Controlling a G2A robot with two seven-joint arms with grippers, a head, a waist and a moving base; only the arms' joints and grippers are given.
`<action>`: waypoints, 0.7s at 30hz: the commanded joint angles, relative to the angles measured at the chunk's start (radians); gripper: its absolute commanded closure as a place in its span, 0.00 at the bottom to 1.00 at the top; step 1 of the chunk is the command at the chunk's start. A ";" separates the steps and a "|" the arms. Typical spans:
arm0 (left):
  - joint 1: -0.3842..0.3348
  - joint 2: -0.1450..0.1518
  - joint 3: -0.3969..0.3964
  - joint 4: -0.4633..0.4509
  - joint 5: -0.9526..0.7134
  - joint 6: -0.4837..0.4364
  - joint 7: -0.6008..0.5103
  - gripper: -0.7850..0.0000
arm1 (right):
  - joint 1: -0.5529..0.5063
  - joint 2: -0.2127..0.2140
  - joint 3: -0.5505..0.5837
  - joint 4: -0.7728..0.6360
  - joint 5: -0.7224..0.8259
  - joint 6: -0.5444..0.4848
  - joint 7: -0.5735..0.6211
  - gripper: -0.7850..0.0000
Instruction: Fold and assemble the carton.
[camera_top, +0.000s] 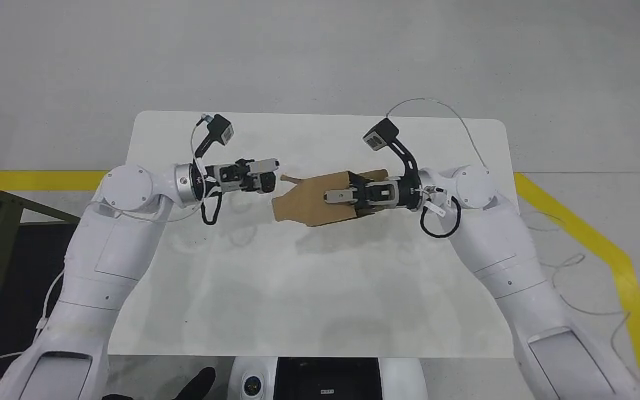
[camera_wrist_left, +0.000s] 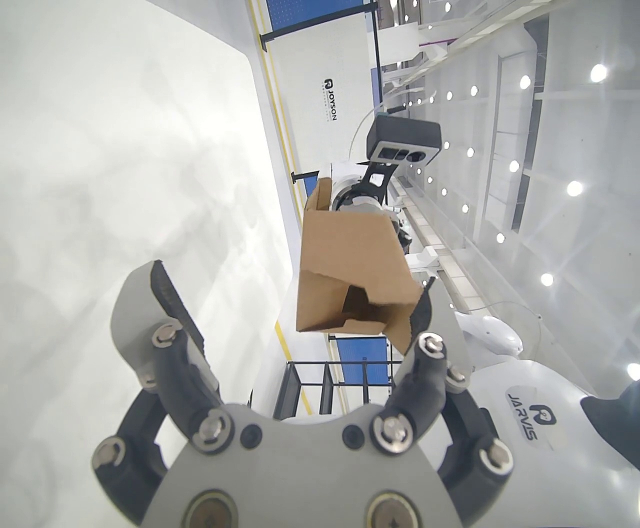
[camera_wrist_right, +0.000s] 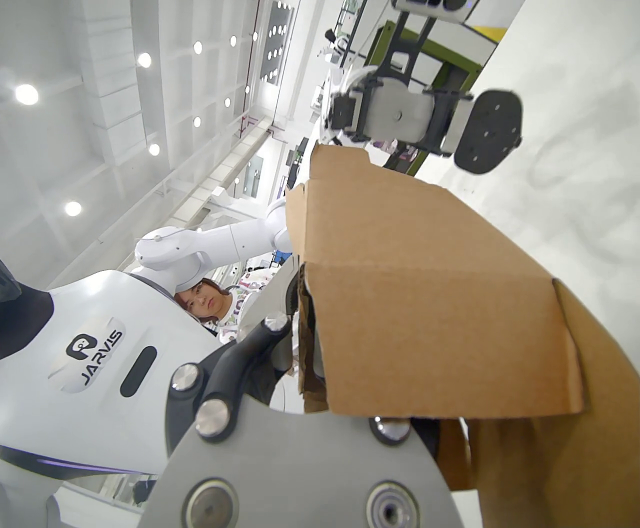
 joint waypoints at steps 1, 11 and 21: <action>-0.002 -0.001 0.005 -0.004 -0.001 0.002 0.005 0.00 | 0.006 -0.003 -0.009 0.003 0.010 0.000 0.006 1.00; 0.021 -0.001 0.031 -0.031 -0.012 0.005 -0.066 0.00 | 0.013 -0.006 0.008 0.035 0.011 -0.037 -0.047 1.00; 0.014 -0.009 0.072 -0.047 -0.009 0.009 -0.055 0.00 | 0.015 -0.010 -0.001 0.011 0.006 -0.038 -0.057 1.00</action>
